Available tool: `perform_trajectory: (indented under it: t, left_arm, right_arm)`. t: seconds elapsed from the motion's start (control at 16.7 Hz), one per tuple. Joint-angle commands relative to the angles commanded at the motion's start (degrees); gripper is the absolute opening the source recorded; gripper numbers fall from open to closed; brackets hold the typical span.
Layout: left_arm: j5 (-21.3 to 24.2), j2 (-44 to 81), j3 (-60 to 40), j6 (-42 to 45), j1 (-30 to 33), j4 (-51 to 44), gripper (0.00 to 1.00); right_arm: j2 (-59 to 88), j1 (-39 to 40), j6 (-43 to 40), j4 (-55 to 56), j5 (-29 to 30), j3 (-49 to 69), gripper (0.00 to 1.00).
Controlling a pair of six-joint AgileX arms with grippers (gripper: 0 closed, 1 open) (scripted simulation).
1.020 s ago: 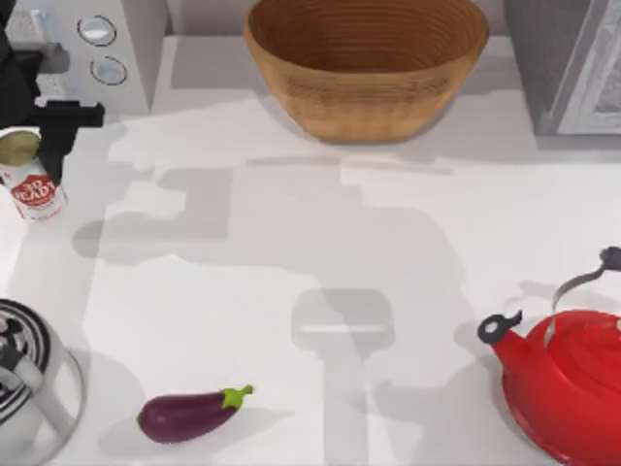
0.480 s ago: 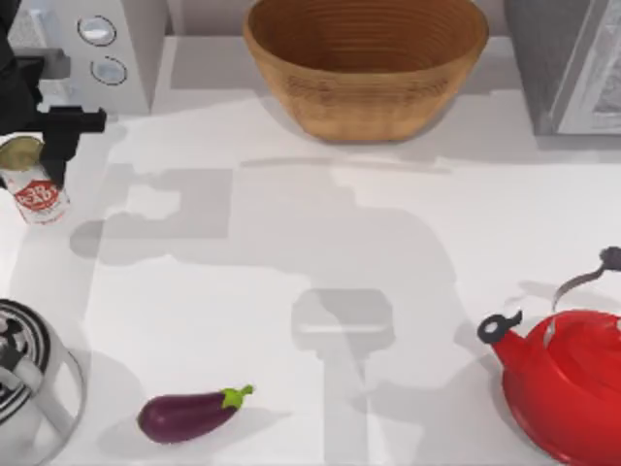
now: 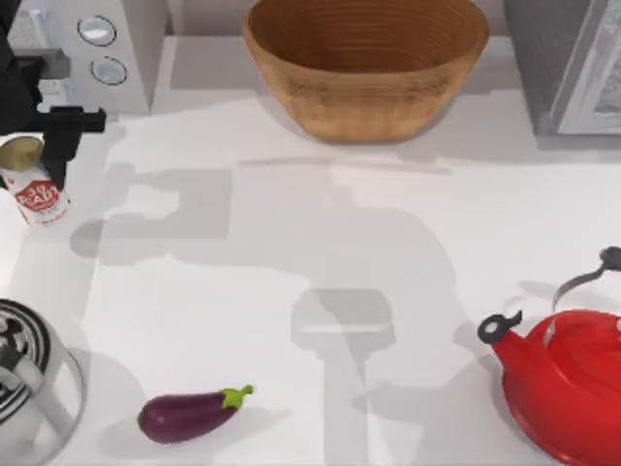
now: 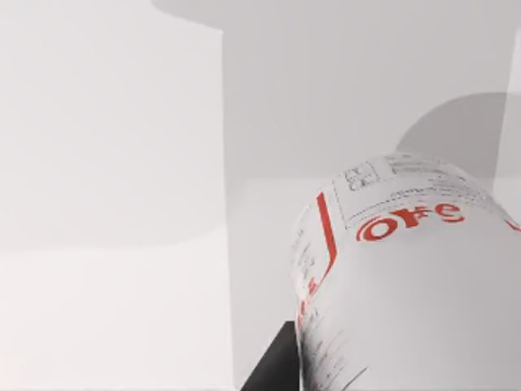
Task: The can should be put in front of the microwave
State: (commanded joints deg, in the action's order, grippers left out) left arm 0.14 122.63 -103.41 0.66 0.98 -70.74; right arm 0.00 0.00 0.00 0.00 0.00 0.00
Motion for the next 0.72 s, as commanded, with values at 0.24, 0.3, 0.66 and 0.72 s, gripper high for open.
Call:
perform_trajectory:
  t: [0.24, 0.3, 0.66, 0.72]
  left_arm:
    - [0.0, 0.0, 0.0, 0.0, 0.0, 0.0, 0.83]
    - [0.0, 0.0, 0.0, 0.0, 0.0, 0.0, 0.9]
    - [0.0, 0.0, 0.0, 0.0, 0.0, 0.0, 1.0]
    - [0.0, 0.0, 0.0, 0.0, 0.0, 0.0, 1.0]
  right_arm:
    - [0.0, 0.0, 0.0, 0.0, 0.0, 0.0, 1.0]
    - [0.0, 0.0, 0.0, 0.0, 0.0, 0.0, 1.0]
    - [0.0, 0.0, 0.0, 0.0, 0.0, 0.0, 1.0]
    - [0.0, 0.0, 0.0, 0.0, 0.0, 0.0, 1.0]
